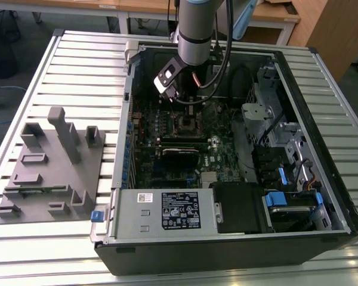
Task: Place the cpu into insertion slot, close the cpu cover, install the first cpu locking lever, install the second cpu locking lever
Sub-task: 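Place the cpu into insertion slot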
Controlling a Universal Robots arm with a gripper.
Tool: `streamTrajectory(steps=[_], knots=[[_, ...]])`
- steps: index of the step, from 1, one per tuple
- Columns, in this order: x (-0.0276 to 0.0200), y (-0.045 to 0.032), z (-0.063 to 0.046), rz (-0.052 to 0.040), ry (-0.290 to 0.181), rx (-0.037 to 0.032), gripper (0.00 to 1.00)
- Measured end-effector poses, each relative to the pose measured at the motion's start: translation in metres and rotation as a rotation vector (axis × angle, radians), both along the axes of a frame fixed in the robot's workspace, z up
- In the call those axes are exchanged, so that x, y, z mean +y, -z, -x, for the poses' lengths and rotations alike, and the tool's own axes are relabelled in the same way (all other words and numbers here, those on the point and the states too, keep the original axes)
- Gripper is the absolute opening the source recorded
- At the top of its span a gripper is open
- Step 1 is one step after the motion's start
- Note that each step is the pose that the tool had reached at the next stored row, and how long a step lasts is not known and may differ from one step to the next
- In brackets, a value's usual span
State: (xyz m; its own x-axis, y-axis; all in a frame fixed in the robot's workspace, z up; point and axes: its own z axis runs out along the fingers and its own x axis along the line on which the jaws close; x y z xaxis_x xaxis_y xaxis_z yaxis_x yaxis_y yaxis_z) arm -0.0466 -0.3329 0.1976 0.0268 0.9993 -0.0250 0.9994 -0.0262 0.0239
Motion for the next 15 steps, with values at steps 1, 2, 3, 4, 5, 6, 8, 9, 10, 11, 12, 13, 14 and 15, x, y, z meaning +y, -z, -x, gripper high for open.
streamTrajectory(steps=[1,2,3,4,5,6,8,9,10,11,12,13,14,15], knots=[[0.0,0.0001,0.0,-0.0002,0.0,-0.0001,0.1],[0.0,0.0001,0.0,-0.0002,0.0,-0.0001,0.1],[0.0,0.0001,0.0,0.0,0.0,0.0,0.1],[0.0,0.0001,0.0,0.0,0.0,0.0,0.1],[-0.0001,0.0001,0.0,0.0,0.0,0.0,0.1],[-0.0001,0.0001,0.0,0.0,0.0,0.0,0.1],[0.0003,-0.0007,0.0,-0.0014,0.0,-0.0011,0.1],[0.0006,-0.0021,0.0,-0.0035,0.0,-0.002,0.1],[0.0007,-0.0044,0.0,-0.0035,0.0,-0.002,0.1],[0.0005,-0.0077,0.0,-0.0021,0.0,-0.0012,0.1],[0.0003,-0.0111,0.0,-0.0011,0.0,-0.0007,0.1],[0.0004,-0.0146,0.0,-0.0015,0.0,-0.0009,0.1],[0.0003,-0.0183,0.0,-0.0012,0.0,-0.0008,0.1],[0.0004,-0.0218,0.0,-0.0013,0.0,-0.0008,0.1]])
